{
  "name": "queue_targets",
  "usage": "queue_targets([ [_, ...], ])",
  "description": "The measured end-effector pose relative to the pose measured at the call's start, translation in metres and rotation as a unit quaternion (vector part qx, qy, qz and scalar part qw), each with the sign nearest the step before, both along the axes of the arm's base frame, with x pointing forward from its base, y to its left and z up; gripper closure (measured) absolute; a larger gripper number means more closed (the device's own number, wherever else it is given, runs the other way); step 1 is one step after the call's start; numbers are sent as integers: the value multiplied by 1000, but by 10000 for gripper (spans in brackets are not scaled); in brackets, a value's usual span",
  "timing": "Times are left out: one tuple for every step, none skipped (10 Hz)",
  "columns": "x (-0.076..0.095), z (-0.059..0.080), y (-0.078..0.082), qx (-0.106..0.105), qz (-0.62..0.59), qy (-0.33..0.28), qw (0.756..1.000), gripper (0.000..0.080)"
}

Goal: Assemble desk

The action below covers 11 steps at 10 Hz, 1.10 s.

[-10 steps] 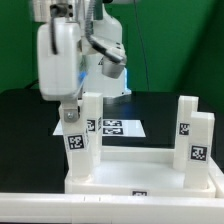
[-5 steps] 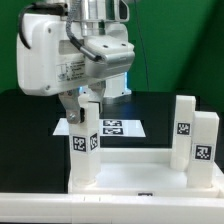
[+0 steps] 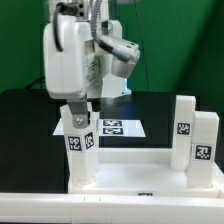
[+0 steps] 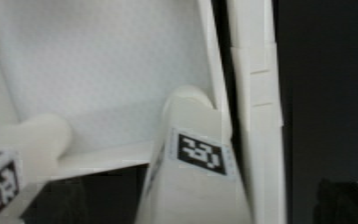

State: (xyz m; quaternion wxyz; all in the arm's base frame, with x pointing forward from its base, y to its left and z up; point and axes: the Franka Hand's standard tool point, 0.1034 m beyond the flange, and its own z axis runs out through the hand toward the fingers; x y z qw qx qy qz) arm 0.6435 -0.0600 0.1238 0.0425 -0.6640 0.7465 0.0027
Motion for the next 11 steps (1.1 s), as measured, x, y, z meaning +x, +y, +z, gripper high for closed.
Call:
queue_targets([
  [0, 0, 0, -3, 43, -2, 999, 151],
  [0, 0, 0, -5, 85, -5, 996, 150],
  [0, 0, 0, -7, 119, -7, 993, 150],
  [0, 0, -1, -10, 162, -9, 987, 150],
  [0, 0, -1, -12, 203, -12, 979, 150],
  [0, 0, -1, -15, 239, -14, 971, 150],
  [-1, 0, -1, -17, 272, -14, 962, 150],
  [-1, -1, -2, -20, 315, -16, 949, 150],
  [-1, -1, -2, -21, 340, -18, 940, 150],
  [-2, -1, -2, -25, 388, -20, 921, 150],
  [-2, -2, -4, -26, 419, -22, 907, 150],
])
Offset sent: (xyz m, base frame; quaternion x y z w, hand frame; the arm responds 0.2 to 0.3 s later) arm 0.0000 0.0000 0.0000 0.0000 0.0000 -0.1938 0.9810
